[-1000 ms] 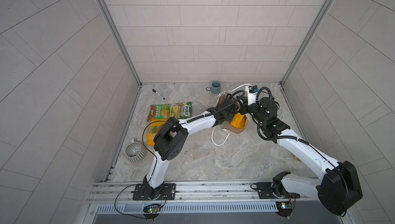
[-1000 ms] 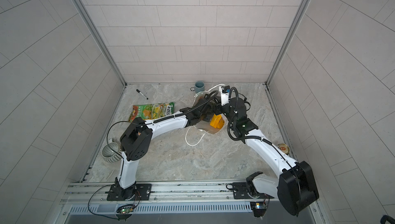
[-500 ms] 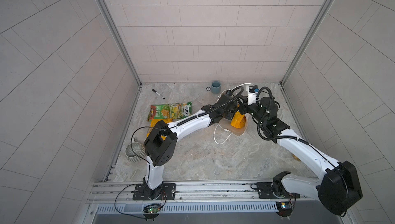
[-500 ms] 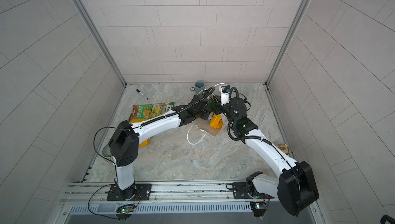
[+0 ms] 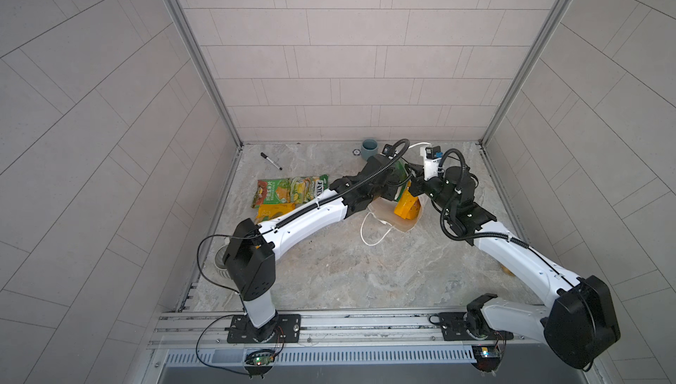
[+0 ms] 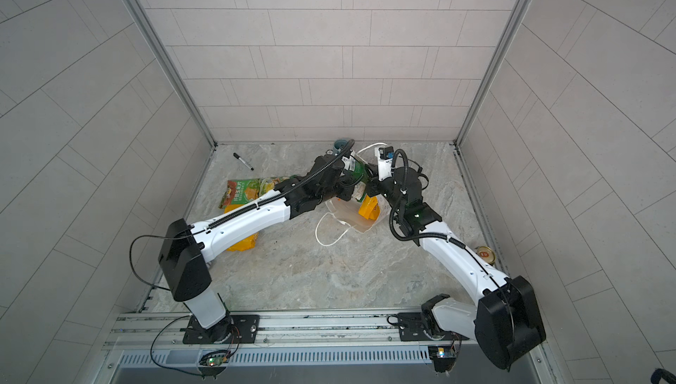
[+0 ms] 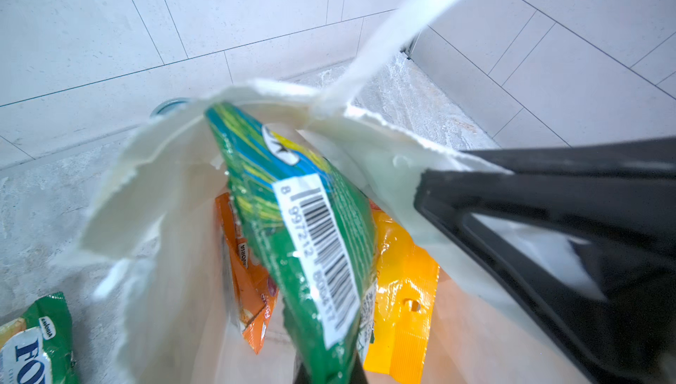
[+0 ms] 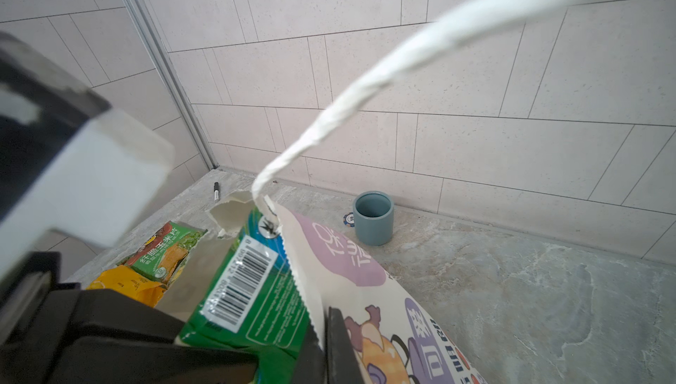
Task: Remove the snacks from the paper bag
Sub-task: 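Lift the green packet out of the bag with the left gripper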
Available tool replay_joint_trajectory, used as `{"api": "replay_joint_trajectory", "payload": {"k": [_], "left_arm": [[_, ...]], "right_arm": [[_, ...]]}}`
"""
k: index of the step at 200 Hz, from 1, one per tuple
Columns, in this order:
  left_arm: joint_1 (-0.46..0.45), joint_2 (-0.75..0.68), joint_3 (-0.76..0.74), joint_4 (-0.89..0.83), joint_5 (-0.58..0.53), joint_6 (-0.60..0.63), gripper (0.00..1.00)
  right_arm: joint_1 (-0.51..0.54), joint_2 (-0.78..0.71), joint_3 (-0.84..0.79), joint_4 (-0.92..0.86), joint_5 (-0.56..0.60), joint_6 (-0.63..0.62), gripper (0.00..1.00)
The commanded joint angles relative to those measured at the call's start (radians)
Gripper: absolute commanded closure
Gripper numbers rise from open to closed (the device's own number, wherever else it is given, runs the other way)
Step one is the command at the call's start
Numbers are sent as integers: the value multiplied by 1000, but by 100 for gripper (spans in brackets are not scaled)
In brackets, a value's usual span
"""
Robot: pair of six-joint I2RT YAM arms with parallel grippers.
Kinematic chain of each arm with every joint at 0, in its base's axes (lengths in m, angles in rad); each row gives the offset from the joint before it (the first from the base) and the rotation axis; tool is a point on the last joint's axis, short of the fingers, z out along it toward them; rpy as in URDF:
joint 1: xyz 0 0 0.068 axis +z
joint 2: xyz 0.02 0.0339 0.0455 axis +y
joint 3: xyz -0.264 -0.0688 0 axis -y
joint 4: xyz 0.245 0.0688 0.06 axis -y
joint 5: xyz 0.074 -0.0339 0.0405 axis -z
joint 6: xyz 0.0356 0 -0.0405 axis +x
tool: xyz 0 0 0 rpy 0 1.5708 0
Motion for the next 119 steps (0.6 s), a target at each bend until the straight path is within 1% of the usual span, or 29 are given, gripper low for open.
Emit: {"api": "replay_joint_trajectory", "payload": {"k": [1,53,87,107,119], "left_arm": [[-1,-100,-33,65,-9,21,100],[0,-272,-136,-5,-28,38,100],[5,-401,-164,-71,6,47,100],[14,-470,-183,-111,0,52,100],[24,-504,-194,-140,-27,60,100]], "right_arm": [[6,-13,0,7,-12,5,100],[3,-18,8,-14,-7,3,100],[1,-15,13,-16,-13,11,100],[1,-9,13,-11,-17,18,100],[1,-4,14,-9,-20,21,100]]}}
